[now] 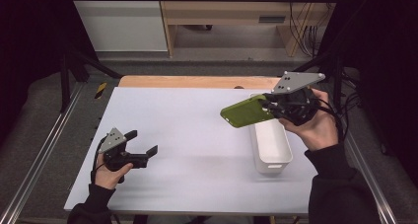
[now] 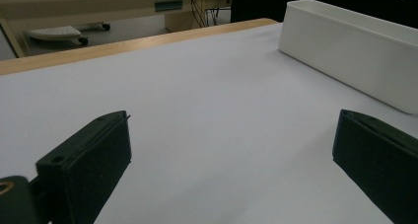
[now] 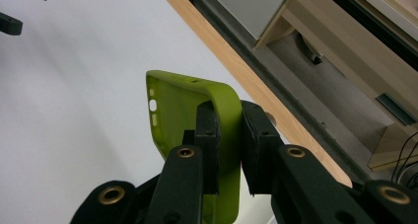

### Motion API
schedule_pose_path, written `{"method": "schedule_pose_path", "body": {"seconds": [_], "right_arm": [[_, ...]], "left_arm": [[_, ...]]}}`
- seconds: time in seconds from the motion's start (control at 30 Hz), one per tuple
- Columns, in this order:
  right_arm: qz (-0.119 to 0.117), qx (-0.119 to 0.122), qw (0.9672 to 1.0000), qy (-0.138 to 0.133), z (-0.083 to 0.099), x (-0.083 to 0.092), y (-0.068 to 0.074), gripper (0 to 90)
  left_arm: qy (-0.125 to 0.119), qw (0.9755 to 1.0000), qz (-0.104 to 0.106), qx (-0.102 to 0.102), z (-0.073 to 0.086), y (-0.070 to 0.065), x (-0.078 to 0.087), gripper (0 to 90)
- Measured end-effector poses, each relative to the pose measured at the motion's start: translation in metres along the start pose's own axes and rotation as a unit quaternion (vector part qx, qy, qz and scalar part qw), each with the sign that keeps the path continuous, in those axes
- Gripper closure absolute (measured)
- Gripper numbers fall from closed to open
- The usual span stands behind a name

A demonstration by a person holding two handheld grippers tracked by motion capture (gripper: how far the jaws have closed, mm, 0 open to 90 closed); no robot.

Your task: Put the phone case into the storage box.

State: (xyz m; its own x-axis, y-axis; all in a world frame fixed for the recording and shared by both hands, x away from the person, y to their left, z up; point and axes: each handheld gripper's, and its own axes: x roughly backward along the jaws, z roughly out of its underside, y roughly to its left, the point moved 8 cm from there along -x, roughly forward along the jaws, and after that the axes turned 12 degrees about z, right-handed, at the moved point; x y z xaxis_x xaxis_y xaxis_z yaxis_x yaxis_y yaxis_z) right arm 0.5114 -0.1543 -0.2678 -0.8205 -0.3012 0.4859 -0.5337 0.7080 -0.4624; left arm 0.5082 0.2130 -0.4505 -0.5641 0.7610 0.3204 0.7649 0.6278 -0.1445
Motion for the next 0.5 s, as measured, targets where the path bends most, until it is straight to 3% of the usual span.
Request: {"method": "schedule_pose_path", "body": {"seconds": [0.5], "right_arm": [[0.029, 0.010, 0.9993, 0.022, 0.003, -0.006, -0.015, 79.2]], "left_arm": [[0.000, 1.0000, 0.001, 0.001, 0.000, 0.000, 0.000, 1.0]]}}
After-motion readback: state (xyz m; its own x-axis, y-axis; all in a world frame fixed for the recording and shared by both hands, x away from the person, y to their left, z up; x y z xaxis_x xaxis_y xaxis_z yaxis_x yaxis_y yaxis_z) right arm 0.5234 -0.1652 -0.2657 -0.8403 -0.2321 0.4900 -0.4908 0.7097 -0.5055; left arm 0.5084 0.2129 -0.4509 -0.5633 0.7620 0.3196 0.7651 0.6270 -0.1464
